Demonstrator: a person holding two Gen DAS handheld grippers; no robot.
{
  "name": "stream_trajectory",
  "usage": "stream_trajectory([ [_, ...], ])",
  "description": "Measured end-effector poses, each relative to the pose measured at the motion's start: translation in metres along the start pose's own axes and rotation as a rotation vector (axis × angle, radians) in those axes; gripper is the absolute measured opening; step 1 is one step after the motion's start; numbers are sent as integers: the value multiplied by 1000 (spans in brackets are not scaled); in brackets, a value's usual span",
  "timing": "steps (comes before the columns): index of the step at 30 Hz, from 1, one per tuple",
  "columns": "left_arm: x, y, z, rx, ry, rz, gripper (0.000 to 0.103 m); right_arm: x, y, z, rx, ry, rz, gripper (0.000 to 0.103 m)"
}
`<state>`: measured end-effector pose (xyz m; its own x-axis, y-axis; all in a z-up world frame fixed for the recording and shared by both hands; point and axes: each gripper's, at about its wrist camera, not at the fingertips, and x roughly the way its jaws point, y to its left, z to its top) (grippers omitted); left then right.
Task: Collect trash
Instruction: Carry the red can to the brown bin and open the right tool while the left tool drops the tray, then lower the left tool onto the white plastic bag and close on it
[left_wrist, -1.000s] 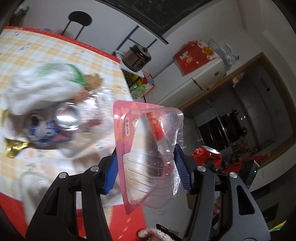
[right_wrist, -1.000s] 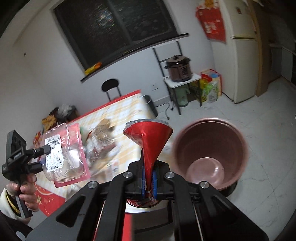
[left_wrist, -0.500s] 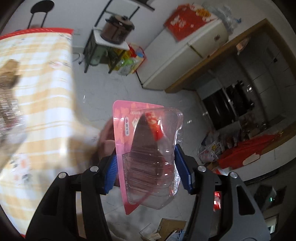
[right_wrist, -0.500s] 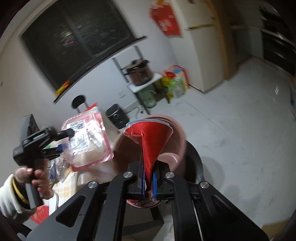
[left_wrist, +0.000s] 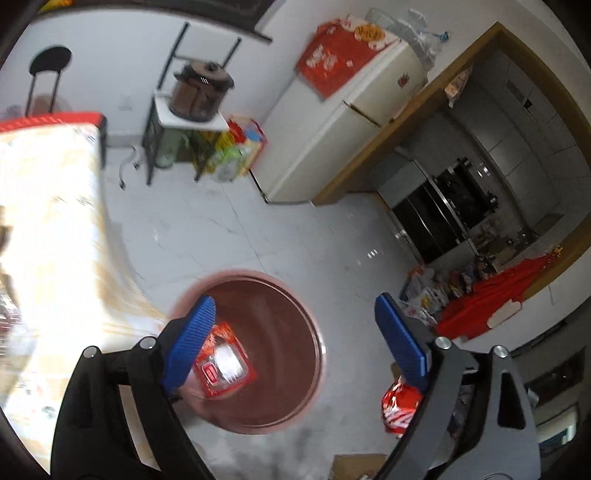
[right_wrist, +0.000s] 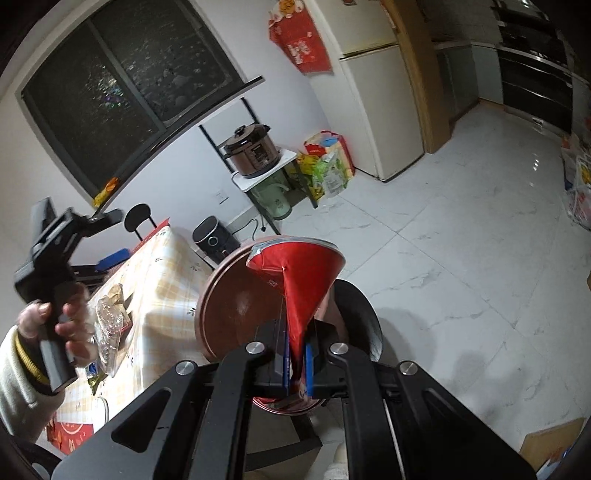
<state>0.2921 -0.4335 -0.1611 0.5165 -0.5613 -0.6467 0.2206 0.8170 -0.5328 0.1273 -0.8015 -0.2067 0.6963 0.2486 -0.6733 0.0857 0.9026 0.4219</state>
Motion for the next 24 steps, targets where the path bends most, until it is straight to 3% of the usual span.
stream_trajectory([
  [7, -86, 44, -18, 19, -131, 225, 95, 49, 32, 26, -62, 71, 31, 7],
  [14, -181, 106, -58, -101, -235, 441, 96, 86, 63, 38, -106, 125, 55, 12],
  [16, -206, 119, -68, -142, -261, 480, 96, 90, 72, 43, -118, 118, 55, 37],
  [18, -227, 128, -78, -178, -287, 507, 96, 85, 81, 51, -133, 83, 64, 54],
  [20, -249, 138, -86, -216, -321, 531, 96, 78, 94, 62, -159, 45, 71, 59],
  [24, -284, 149, -100, -259, -375, 565, 96, 54, 118, 77, -211, -46, 72, 88],
])
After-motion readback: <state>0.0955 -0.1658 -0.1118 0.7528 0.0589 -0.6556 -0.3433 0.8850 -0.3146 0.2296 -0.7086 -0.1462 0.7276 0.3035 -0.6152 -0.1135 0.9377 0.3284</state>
